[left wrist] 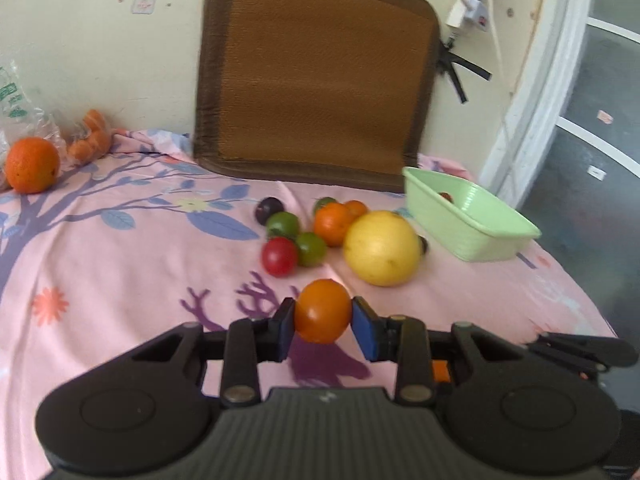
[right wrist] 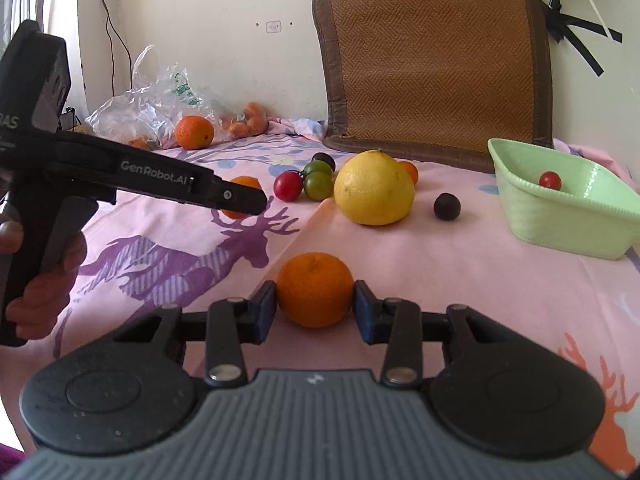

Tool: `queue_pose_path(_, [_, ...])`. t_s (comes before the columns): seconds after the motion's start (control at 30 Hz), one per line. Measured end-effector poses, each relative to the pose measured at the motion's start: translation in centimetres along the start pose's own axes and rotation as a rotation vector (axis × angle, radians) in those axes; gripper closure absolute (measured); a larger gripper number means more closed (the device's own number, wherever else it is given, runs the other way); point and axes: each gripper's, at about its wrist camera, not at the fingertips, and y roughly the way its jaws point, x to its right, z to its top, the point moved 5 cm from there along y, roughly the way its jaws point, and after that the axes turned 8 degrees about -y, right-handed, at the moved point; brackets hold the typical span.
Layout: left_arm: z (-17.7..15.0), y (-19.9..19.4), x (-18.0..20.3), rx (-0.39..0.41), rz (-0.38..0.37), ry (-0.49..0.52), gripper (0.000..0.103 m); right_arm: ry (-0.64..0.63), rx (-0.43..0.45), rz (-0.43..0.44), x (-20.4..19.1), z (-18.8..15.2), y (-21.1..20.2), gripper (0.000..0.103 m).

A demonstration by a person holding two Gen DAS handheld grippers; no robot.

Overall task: Organize fruits
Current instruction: 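Carry both tangerines to the green basket and release them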

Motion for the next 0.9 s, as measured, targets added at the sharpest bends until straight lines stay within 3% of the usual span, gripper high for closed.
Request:
queue_pose_path(0.2, [-1.4,1.3,6.2,-0.032,-0.086,0.125,0.073,0.048,0.031,-0.111,4.2,-1.8,-3.1,0.060])
queue_pose_path(0.4, [-3.5,4.5,10.3,-0.107,-0.118,0.192,0.073,0.108,0.031,-0.255,8.6,-4.5,-6.6,0.060])
queue_pose_path(0.6, [-4.6,5.9,13.5,-0.124,-0.128,0.294,0.073,0.162,0.054,-0.287,11.8,-5.3,-7.9,0.060])
queue_pose_path(0.7, [-2.5,7.2,15.1,-0.139,-0.146,0.284,0.073,0.181,0.115,-0.311,14.5,-3.3,-7.8,0.060])
queue_pose_path(0.9, [4.7,11.3,17.5,-0.072,-0.136,0.188,0.072,0.260,0.209,-0.354,20.2,0.4,-5.4,0.059])
